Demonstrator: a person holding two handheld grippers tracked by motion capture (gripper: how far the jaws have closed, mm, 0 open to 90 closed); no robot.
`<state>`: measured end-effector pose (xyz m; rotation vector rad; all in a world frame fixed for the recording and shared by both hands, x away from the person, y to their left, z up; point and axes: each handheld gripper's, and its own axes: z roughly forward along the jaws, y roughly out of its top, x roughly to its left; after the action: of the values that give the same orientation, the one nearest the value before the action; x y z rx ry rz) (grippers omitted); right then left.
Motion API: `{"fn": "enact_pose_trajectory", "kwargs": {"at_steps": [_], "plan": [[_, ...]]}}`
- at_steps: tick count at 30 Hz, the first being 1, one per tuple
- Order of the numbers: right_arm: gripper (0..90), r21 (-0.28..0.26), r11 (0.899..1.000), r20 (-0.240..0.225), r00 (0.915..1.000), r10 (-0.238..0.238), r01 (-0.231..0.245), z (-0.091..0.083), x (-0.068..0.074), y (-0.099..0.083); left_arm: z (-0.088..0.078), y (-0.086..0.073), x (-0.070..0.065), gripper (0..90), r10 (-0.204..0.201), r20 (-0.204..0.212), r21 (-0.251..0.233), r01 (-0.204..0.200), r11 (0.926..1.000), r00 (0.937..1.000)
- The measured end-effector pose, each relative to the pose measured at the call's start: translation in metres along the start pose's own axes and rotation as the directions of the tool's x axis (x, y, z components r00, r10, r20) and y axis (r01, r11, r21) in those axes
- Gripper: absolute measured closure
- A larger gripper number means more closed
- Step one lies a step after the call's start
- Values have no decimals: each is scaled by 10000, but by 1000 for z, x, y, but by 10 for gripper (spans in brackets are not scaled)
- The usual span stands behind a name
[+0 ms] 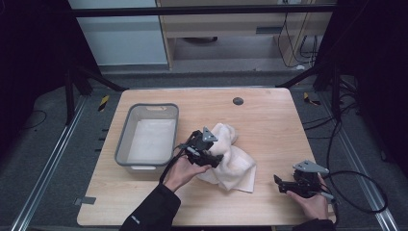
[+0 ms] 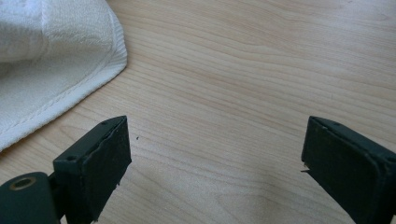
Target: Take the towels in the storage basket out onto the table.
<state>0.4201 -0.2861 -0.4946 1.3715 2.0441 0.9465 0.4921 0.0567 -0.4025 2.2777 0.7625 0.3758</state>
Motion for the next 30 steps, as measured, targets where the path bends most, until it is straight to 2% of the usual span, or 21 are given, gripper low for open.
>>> {"fn": "enact_pose_trajectory", "kwargs": {"at_steps": [4, 5, 6, 9, 11, 13, 18, 21, 23, 26, 27, 28, 30], "plan": [[80, 17, 10000, 12, 10000, 66, -66, 0, 0, 0, -11, -2, -1, 281, 136, -131, -204, -139, 9997, 9998], [79, -8, 10000, 23, 10000, 96, -96, 0, 0, 0, -19, -3, 0, 275, 153, -218, -323, -160, 9993, 9996], [79, -8, 10000, 23, 10000, 96, -96, 0, 0, 0, -19, -3, 0, 271, 153, -218, -323, -160, 9993, 9996], [78, -10, 9999, 40, 9999, 100, -100, -1, 0, 0, -38, -9, 2, 261, 81, -357, -656, -104, 9978, 9993], [78, -12, 10000, 45, 10000, 89, -89, -1, 0, 0, -43, -12, 3, 259, 45, -427, -728, -76, 9973, 9991], [77, -34, 10000, 30, 10000, 43, -43, -1, 0, -1, -55, -19, 8, 250, -173, -608, -889, 119, 9960, 9980], [77, -20, 10000, 71, 9999, 71, -70, -1, 0, -1, -67, -31, 15, 243, -499, -837, -1106, 405, 9930, 9952], [76, -7, 9999, 47, 9998, 169, -169, -2, 0, -1, -77, -46, 21, 242, -857, -966, -1375, 719, 9879, 9916], [74, -2, 9998, 53, 9998, 184, -184, -2, 0, -2, -79, -50, 22, 242, -898, -1021, -1409, 750, 9872, 9907], [73, -23, 9999, 89, 9999, 131, -131, -2, 0, -2, -86, -61, 26, 244, -1156, -1164, -1578, 965, 9827, 9865], [72, -31, 9999, 94, 9999, 132, -131, -2, -1, -2, -92, -69, 29, 245, -1281, -1296, -1696, 1053, 9799, 9833], [72, -31, 9999, 94, 9999, 132, -131, -2, -1, -2, -92, -69, 29, 245, -1281, -1296, -1696, 1053, 9799, 9833], [72, -43, 9999, 103, 9999, 112, -111, -2, -1, -2, -98, -81, 35, 246, -1617, -1406, -1838, 1347, 9737, 9768]]}}
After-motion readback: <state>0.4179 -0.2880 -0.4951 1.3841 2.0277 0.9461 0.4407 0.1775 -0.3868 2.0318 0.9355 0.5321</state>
